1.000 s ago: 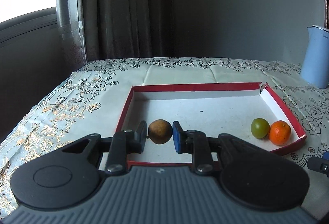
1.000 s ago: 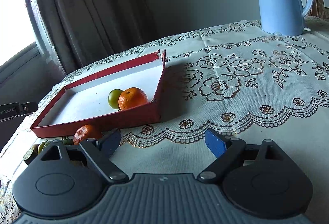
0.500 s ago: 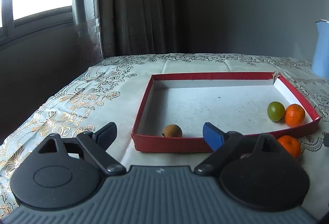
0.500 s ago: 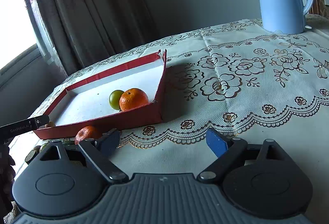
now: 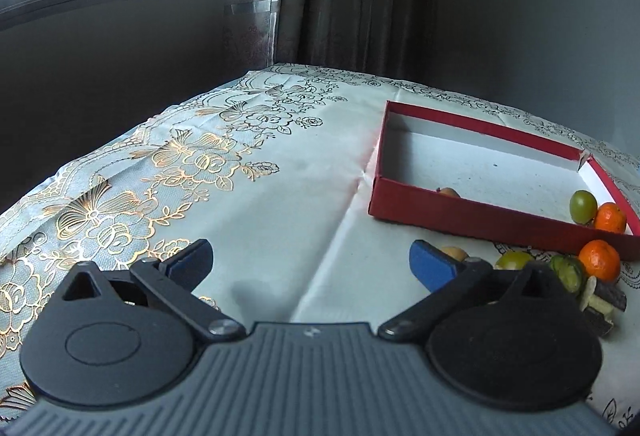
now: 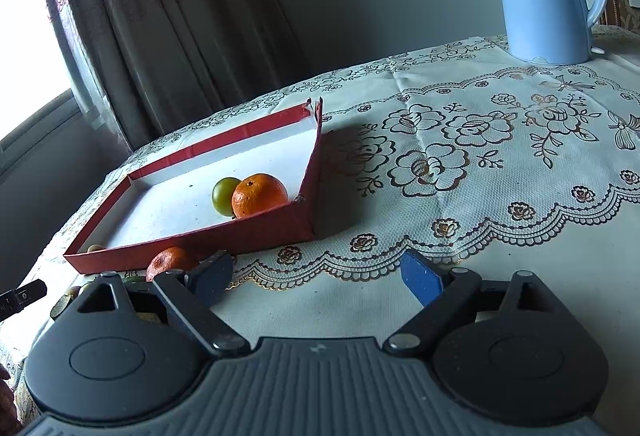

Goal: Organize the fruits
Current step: 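Withdraw the left gripper from the red tray, then move the right gripper to the cut eggplant piece and close on it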

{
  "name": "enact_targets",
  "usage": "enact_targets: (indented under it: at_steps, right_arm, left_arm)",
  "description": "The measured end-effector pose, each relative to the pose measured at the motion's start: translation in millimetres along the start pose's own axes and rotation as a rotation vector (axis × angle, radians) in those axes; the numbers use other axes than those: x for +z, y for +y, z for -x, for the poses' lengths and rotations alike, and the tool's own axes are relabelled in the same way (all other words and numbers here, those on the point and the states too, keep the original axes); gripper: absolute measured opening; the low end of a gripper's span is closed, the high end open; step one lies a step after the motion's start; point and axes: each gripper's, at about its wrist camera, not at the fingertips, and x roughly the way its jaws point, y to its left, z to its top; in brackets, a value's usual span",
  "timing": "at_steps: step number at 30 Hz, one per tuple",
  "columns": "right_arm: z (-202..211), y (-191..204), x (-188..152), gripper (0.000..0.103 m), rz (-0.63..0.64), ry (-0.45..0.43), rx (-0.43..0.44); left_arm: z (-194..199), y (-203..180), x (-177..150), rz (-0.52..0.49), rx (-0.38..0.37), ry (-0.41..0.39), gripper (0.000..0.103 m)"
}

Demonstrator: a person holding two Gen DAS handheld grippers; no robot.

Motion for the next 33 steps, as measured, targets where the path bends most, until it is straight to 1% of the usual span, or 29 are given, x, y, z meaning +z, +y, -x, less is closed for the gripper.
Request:
enact_targets:
  at_steps: [3, 5, 6, 7, 10, 12, 14, 16, 18, 20, 23, 27, 28, 32, 33]
  right_arm:
    - [0, 0, 0, 0.092, -0.001, -0.001, 0.000]
    - [1, 0, 0, 0.092, -0.001, -0.001, 0.000]
    - [1, 0, 0, 0.092, -0.001, -0.001, 0.000]
    - [1, 0, 0, 0.092, -0.002, -0.001, 0.000]
    - [1, 0, 0, 0.092, -0.005, -0.003, -0.001]
    - [2, -1, 0, 0.092, -0.006, -0.004, -0.002]
    - [5, 2, -1, 0.092, 0.014, -0.024, -0.002]
    - [10, 10, -4, 0.092, 0.068, -0.044, 0.024]
    - [15, 25, -9, 0.092, 0.168, -0.052, 0.056]
    - [15, 41, -15, 0.092, 0.269, -0.030, 0.102]
    - [14, 62, -21, 0.092, 0.390, -0.017, 0.138]
    - [9, 80, -26, 0.091, 0.476, 0.018, 0.195]
    - [9, 85, -28, 0.087, 0.505, 0.024, 0.212]
    - [12, 97, -35, 0.084, 0.594, 0.027, 0.280]
    - [12, 100, -36, 0.081, 0.609, 0.034, 0.288]
  left_arm:
    - [1, 2, -2, 0.008, -0.006, 0.009, 0.103]
    - [-4, 0, -2, -0.011, 0.017, 0.053, 0.103]
    - [-10, -4, 0, -0.034, 0.033, 0.093, 0.103]
    - [-12, -9, 0, -0.060, 0.050, 0.101, 0.103]
    - [-12, -13, -2, -0.083, 0.070, 0.093, 0.103]
    - [-12, -10, -2, -0.063, 0.058, 0.101, 0.103]
    - [-12, -10, -2, -0.061, 0.057, 0.102, 0.103]
    - [-12, -11, -2, -0.068, 0.063, 0.098, 0.103]
    - [-12, -11, -2, -0.067, 0.062, 0.098, 0.103]
    - [-12, -11, -2, -0.064, 0.059, 0.099, 0.103]
    - [-12, -10, -2, -0.063, 0.059, 0.098, 0.103]
    - [-12, -10, -2, -0.059, 0.056, 0.099, 0.103]
    - [-12, -10, -2, -0.058, 0.055, 0.099, 0.103]
    - [-12, -9, -2, -0.056, 0.053, 0.099, 0.103]
    - [-12, -9, -2, -0.056, 0.053, 0.099, 0.103]
